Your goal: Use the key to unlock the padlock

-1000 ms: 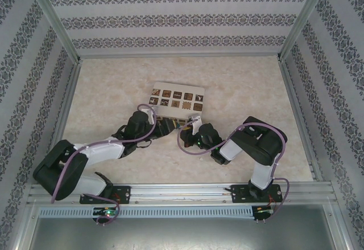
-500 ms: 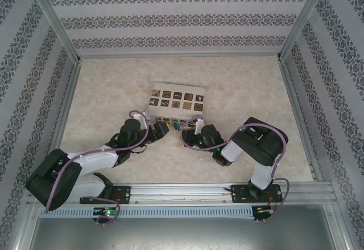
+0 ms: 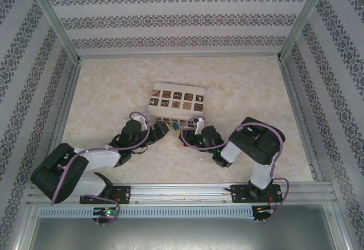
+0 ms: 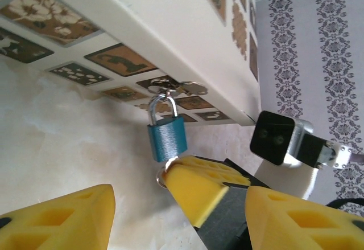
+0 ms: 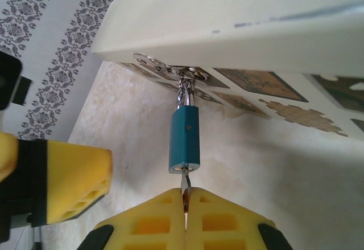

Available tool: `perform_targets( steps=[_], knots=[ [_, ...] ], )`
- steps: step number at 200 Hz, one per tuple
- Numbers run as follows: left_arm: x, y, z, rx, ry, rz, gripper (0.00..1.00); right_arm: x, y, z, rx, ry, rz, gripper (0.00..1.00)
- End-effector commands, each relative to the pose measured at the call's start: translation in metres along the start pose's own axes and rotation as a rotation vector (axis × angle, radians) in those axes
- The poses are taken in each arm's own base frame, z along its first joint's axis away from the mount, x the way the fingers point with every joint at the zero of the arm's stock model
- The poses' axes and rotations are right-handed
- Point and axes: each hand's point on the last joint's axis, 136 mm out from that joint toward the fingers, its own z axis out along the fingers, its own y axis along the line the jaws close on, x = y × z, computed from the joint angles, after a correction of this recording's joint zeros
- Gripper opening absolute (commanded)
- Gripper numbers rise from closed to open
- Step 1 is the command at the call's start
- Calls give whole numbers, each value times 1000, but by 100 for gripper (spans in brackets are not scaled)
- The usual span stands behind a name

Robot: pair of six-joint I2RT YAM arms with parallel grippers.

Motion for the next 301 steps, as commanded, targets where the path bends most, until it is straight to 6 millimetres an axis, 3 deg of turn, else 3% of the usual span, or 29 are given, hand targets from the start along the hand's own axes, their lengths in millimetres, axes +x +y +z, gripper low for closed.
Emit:
perform_targets(
  steps=[1,133,162,225,301],
  knots=[
    [-10,-13,4,66,-32,-22,61,-4,13,-1,-52,-21,22,0],
    [-8,-11,47,204,15,-172,53,-6,13,-1,-53,-15,38,0],
    [-7,-2,54,221,4,-229,51,-7,13,-2,-50,-16,37,0],
    [-12,-4,59,226,-3,-247,50,-8,13,-2,-51,-14,42,0],
    [-19,-6,66,232,-27,-262,41,-9,15,-2,-55,-15,46,0]
  ],
)
